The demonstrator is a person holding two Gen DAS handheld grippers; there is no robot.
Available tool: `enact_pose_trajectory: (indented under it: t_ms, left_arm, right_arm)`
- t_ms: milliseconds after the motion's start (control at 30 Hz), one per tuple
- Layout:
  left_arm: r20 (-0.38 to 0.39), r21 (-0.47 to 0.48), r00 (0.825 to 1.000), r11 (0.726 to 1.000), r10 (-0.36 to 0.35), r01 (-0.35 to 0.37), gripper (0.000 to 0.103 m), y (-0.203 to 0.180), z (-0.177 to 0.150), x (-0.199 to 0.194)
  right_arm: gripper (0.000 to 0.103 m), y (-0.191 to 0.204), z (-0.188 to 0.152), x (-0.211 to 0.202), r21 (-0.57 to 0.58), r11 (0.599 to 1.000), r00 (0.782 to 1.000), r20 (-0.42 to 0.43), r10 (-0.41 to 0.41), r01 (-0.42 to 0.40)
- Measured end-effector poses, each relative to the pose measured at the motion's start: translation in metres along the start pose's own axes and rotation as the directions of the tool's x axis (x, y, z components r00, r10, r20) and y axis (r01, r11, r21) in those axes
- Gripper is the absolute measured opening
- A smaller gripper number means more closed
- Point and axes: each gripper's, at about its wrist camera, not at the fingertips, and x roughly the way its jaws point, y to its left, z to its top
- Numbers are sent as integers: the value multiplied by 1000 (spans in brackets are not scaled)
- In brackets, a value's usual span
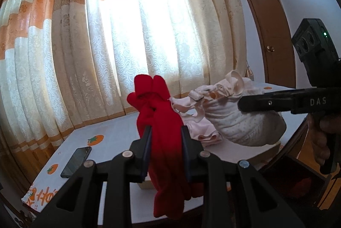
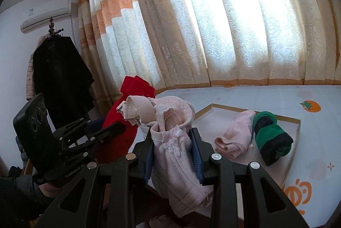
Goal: Take underwear out of drawer
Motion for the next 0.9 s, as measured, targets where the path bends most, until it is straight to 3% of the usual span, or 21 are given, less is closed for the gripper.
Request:
enact_pose_trajectory:
  t_ms: [367,900]
  left_arm:
    - [-38,1,999,1000,-9,9,23,11,22,43]
    - [-201,-3,979,999,-40,40,23,20,32,124]
  right_arm:
    - [34,-20,21,33,55,998,999,-20,-40,41]
    - [34,-62,41,95,229,966,989,-110,-99,122]
